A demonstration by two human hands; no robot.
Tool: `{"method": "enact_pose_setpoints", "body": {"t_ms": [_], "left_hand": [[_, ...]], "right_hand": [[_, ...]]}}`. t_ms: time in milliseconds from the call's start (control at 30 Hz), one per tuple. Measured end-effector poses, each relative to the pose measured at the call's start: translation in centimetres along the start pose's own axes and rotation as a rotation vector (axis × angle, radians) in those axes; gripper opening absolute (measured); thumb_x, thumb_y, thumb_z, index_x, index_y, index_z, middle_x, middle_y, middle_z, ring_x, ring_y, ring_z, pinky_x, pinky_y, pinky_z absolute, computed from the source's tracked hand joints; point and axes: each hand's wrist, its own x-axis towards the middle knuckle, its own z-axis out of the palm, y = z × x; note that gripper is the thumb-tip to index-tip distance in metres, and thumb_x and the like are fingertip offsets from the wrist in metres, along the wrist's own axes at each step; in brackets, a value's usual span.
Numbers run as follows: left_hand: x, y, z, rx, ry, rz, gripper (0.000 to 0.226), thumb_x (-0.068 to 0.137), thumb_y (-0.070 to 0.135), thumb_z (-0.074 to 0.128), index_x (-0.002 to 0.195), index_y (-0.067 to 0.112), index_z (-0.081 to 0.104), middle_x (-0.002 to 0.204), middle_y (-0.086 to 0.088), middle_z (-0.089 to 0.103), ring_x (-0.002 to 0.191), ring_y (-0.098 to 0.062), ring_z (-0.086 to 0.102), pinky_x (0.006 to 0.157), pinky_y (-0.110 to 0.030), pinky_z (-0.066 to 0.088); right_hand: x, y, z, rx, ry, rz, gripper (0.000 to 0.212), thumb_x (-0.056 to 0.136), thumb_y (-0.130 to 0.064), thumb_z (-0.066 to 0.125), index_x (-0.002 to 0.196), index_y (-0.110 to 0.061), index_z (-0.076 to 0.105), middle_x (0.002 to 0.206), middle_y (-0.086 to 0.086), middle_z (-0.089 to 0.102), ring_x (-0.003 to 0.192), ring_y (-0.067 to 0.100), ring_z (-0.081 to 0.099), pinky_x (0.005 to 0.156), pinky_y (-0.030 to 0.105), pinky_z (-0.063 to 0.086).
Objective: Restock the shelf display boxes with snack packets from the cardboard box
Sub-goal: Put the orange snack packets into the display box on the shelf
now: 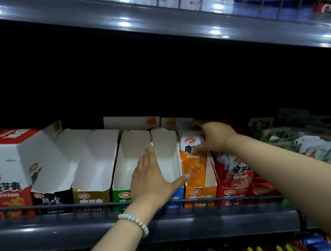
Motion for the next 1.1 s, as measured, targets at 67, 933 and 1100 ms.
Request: {"method": "enact_pose_setpoints", "body": {"t_ms": [67, 933, 1100], "left_hand": [[-0.1, 0.1, 0.0, 0.012, 0.000, -0.001, 0.122, 0.069, 0.081, 0.051, 0.151, 0.019, -0.016, 0.160, 0.003, -0.012, 0.148, -0.015, -0.001, 0.118, -0.032, 0.013], [-26.4, -15.4, 3.8, 0.249, -0.267, -0.093, 0.105, 0.071, 0.086, 0.007, 0.151, 0.019, 0.024, 0.157, 0.002, 0.025, 0.146, -0.017, 0.018, 0.119, -0.035, 0.016], [-30.5, -20.2, 5.3, 0.249, -0.363, -0.216, 0.079, 0.091, 0.063, 0.038, 0.150, 0.012, 0.026, 0.156, -0.006, 0.027, 0.144, -0.023, 0.023, 0.118, -0.036, 0.019]], "right_hand": [[-0.2, 0.2, -0.3, 0.074, 0.022, 0.013, 0.071, 0.076, -0.044, 0.074, 0.134, -0.020, 0.042, 0.134, 0.005, 0.053, 0.118, 0.024, 0.053, 0.090, 0.034, 0.050], [-26.9, -8.0, 12.5, 0.659, -0.446, -0.080, 0.085, 0.085, -0.044, 0.064, 0.151, -0.022, 0.015, 0.159, -0.003, 0.012, 0.145, 0.013, 0.014, 0.114, 0.024, 0.017], [-29.8, -11.4, 20.2, 0.692, -0.644, 0.003, 0.082, 0.087, -0.046, 0.062, 0.151, -0.020, 0.017, 0.159, -0.001, 0.010, 0.146, 0.018, 0.013, 0.116, 0.031, 0.018]]}}
